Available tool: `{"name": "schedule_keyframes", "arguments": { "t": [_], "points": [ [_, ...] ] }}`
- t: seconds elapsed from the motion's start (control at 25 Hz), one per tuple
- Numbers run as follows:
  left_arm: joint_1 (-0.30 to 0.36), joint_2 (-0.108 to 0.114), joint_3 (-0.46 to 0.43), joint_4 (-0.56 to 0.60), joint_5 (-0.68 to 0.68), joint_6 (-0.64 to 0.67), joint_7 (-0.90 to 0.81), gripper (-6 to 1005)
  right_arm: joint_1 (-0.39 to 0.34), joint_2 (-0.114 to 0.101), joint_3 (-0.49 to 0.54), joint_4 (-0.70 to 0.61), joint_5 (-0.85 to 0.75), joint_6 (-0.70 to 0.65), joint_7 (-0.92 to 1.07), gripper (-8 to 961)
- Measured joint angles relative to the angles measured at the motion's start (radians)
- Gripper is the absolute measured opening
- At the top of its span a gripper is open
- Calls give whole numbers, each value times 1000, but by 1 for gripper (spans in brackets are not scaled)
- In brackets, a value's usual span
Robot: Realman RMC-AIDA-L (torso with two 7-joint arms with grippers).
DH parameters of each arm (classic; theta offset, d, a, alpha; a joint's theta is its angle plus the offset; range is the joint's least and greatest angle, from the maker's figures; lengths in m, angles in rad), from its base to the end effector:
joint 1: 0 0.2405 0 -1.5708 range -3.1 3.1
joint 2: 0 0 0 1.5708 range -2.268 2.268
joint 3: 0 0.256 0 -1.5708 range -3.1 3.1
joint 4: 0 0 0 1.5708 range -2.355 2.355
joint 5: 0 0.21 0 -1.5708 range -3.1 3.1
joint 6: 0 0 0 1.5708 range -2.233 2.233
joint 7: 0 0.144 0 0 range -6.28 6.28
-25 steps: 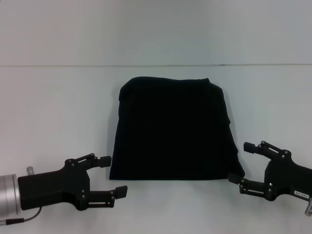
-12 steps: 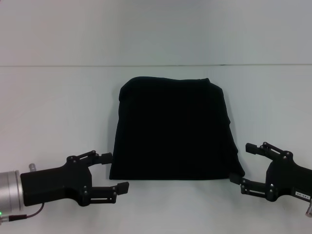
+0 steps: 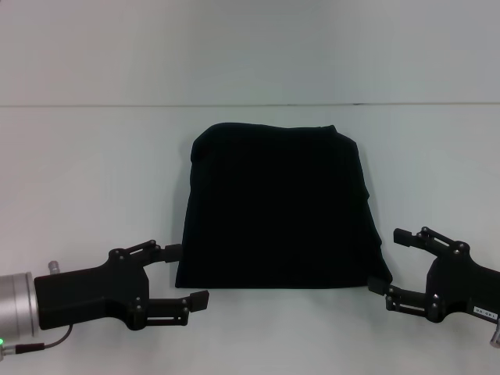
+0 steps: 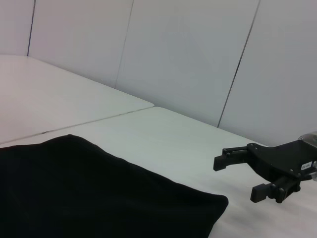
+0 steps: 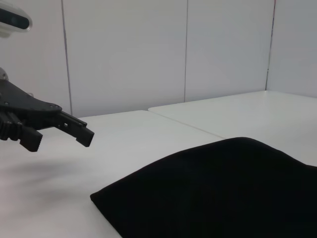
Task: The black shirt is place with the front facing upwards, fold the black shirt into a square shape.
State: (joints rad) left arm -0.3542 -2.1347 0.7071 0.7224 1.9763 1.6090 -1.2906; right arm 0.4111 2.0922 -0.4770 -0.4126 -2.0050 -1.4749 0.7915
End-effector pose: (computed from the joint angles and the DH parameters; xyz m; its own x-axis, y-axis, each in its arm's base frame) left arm -0.2908 0.2789 -0.0115 0.7718 0.3485 0.5318 0.4883 -0.8606 -0.1447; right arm 0.3199 0.2828 -0.0264 0.8463 -0.1229 -0.5184 -0.3699 -0.8358 -0.4057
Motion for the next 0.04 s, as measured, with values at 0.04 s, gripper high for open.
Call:
{"name": "schedule_keyframes", "arguments": {
  "t": [0.04],
  "points": [
    [0, 0, 0, 0, 0, 1, 0, 961, 0, 0, 0, 0, 0, 0, 0, 930]
  ]
}}
